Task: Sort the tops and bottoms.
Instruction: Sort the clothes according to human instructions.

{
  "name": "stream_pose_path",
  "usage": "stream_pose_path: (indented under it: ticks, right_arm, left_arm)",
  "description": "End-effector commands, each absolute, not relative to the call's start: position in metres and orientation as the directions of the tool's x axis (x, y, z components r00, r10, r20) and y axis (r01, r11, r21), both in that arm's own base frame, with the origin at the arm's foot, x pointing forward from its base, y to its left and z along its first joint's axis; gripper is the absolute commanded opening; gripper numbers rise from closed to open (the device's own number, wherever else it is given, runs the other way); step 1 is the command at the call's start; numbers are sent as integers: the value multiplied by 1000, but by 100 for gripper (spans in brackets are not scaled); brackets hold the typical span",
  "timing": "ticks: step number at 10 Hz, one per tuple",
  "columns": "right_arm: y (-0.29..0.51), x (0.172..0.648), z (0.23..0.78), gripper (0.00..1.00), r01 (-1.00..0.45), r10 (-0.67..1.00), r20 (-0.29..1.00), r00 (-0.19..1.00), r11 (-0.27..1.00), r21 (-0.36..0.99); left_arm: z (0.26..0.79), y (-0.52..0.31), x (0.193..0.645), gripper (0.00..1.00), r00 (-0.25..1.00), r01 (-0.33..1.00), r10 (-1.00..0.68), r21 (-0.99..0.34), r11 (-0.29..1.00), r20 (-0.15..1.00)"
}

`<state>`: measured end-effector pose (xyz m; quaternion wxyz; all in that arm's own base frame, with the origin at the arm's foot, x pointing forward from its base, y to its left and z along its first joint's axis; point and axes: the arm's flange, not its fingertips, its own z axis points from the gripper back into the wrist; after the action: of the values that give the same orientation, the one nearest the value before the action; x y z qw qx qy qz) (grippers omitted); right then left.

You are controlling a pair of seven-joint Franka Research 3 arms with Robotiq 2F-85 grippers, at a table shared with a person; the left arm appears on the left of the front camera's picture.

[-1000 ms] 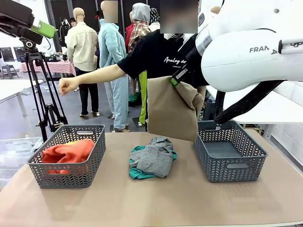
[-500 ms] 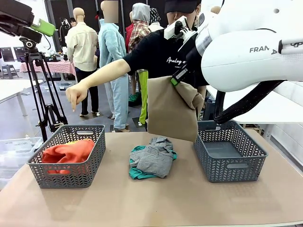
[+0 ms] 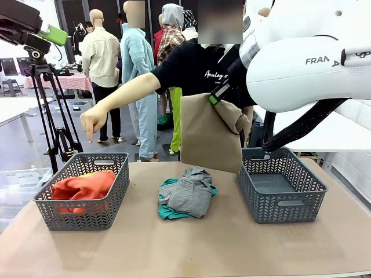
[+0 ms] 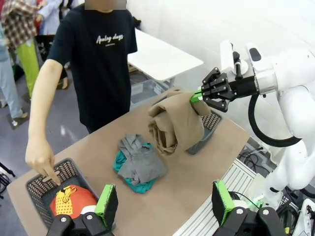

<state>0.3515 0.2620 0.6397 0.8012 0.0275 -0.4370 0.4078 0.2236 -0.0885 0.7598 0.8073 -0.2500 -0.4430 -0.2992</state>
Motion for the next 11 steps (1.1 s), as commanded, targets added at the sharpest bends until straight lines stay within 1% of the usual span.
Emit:
stream_pose_path:
  ticks: [1, 8, 9, 11]
  right_arm:
    - [262, 349, 644, 0, -669, 624, 724, 293, 675, -311]
    - [262, 352, 640, 0, -677, 629, 723, 285, 666, -312]
    - [270, 360, 641, 0, -708, 618, 750, 234, 637, -304]
    - [299, 375, 651, 0, -749, 580, 809, 92, 576, -327]
  left_arm:
    - [760, -89, 223, 100, 424, 723, -265, -147, 675, 866]
    - [760, -89, 223, 100, 424, 723, -265, -147, 675, 866]
    - [760, -89, 223, 100, 424, 723, -265, -147, 675, 866]
    - [760, -89, 223, 100, 424, 723, -265, -147, 675, 866]
